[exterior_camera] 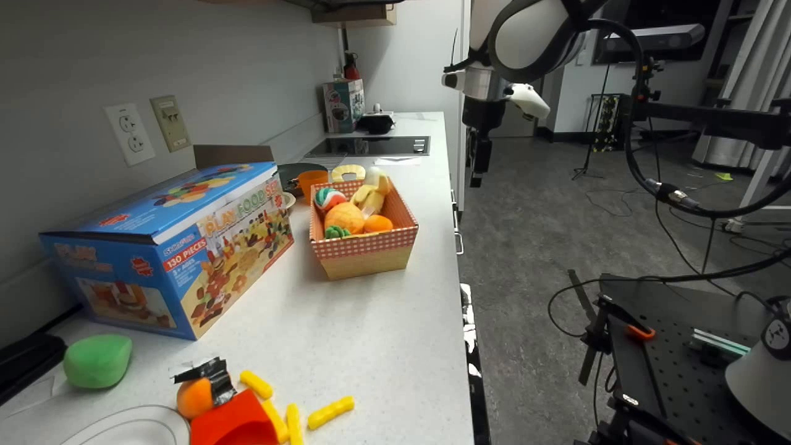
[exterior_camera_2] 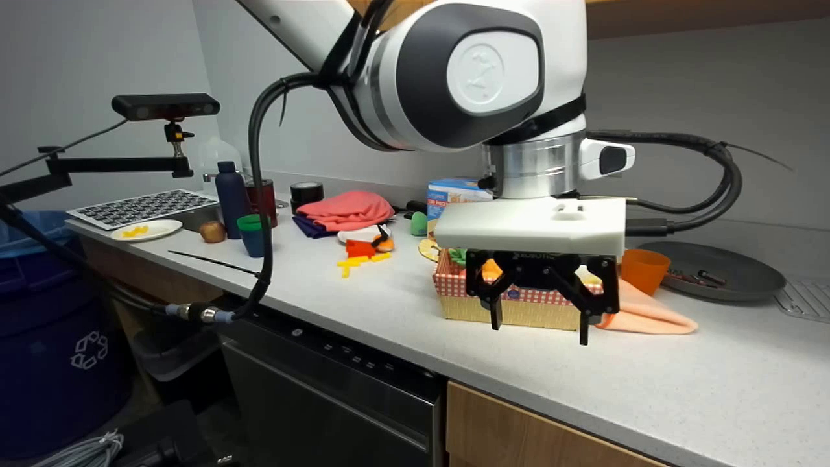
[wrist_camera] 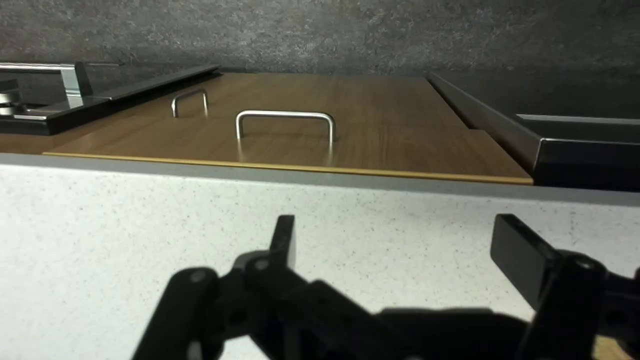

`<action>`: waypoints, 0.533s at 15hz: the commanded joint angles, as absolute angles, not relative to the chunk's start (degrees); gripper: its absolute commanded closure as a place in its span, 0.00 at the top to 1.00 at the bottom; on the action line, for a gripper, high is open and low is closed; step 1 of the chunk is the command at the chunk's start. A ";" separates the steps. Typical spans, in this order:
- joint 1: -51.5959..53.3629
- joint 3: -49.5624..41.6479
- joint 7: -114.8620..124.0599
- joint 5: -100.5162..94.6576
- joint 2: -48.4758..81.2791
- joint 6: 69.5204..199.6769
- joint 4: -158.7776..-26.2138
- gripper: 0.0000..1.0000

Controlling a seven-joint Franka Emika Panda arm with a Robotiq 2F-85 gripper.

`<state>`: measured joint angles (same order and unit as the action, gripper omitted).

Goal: Put the purple plushie in the open drawer, then close the drawer

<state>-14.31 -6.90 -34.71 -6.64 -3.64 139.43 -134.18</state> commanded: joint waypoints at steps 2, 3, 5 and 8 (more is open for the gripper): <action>-12.53 -8.79 -34.49 -6.88 -4.52 139.33 -134.96 1.00; -12.52 -8.81 -34.48 -6.89 -4.66 139.35 -135.13 1.00; -12.50 -8.81 -34.48 -6.89 -4.68 139.36 -135.20 1.00; -12.49 -8.81 -34.48 -6.89 -4.68 139.37 -135.20 1.00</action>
<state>-14.25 -7.09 -34.71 -6.63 -4.63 139.51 -135.26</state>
